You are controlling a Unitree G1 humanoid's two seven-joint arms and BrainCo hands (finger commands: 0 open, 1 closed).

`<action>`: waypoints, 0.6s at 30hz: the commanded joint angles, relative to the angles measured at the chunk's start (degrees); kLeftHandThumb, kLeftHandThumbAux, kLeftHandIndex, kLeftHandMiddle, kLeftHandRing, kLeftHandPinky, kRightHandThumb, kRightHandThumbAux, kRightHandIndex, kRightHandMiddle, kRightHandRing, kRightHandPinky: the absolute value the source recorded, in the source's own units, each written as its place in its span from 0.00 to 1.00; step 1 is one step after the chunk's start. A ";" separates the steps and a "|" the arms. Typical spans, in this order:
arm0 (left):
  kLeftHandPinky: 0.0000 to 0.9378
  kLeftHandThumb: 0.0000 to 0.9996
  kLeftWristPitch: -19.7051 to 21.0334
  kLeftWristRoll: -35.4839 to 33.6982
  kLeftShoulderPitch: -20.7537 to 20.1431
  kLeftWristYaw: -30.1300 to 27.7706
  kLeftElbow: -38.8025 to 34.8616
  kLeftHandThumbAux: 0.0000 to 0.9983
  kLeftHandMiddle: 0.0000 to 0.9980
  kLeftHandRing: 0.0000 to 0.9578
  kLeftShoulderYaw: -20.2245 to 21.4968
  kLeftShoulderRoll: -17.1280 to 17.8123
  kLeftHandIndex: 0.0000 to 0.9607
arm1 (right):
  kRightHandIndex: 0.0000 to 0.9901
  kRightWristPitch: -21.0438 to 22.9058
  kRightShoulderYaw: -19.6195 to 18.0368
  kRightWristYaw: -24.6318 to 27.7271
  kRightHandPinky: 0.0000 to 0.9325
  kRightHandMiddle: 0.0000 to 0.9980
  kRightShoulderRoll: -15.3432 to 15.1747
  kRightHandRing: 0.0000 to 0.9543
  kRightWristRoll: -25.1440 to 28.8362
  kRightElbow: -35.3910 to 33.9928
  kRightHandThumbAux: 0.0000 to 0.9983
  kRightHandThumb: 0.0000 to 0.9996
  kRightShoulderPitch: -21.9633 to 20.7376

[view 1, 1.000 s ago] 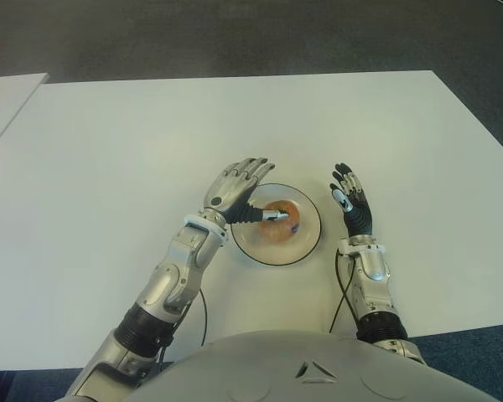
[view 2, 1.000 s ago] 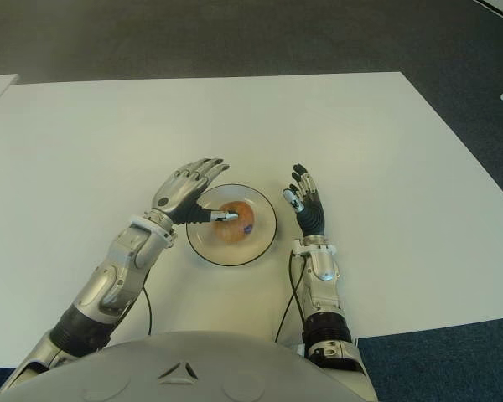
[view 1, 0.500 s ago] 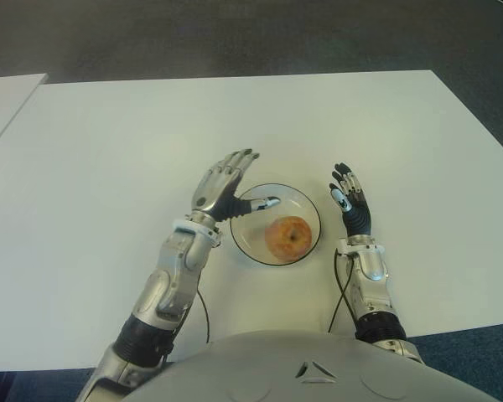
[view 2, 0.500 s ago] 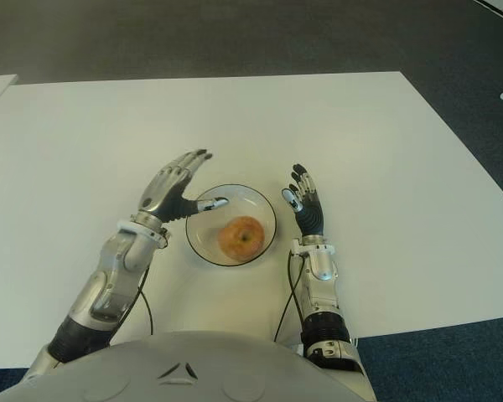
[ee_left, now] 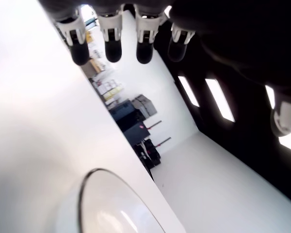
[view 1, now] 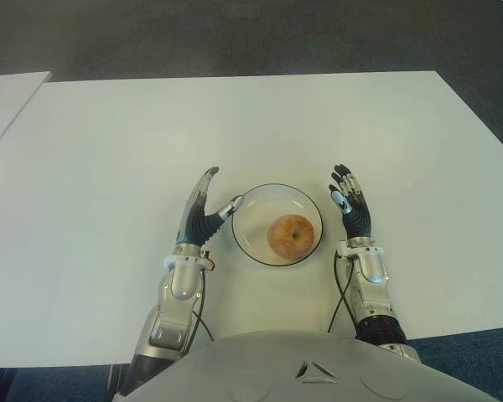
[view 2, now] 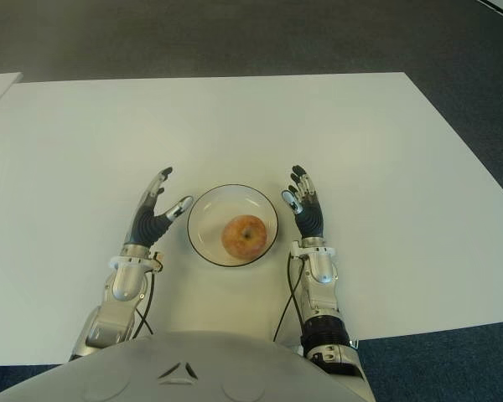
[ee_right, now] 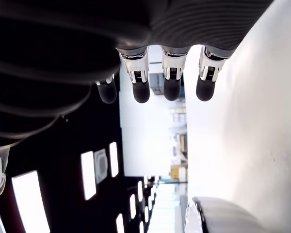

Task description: Put the apples into the plate.

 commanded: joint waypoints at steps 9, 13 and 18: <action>0.04 0.03 -6.01 -12.16 2.24 -0.31 7.59 0.54 0.05 0.03 1.90 -6.31 0.11 | 0.00 8.50 1.53 0.51 0.00 0.00 0.85 0.00 1.30 -8.44 0.49 0.00 11.58; 0.03 0.05 -6.65 -13.66 3.41 -1.31 6.75 0.55 0.05 0.03 0.71 -6.87 0.12 | 0.00 9.67 1.10 0.59 0.00 0.00 0.65 0.00 1.93 -10.13 0.50 0.00 12.05; 0.05 0.12 -7.87 -15.03 4.29 -1.88 6.74 0.55 0.06 0.04 -0.48 -7.42 0.14 | 0.00 10.99 0.54 1.33 0.00 0.00 0.44 0.00 3.59 -11.90 0.51 0.01 12.38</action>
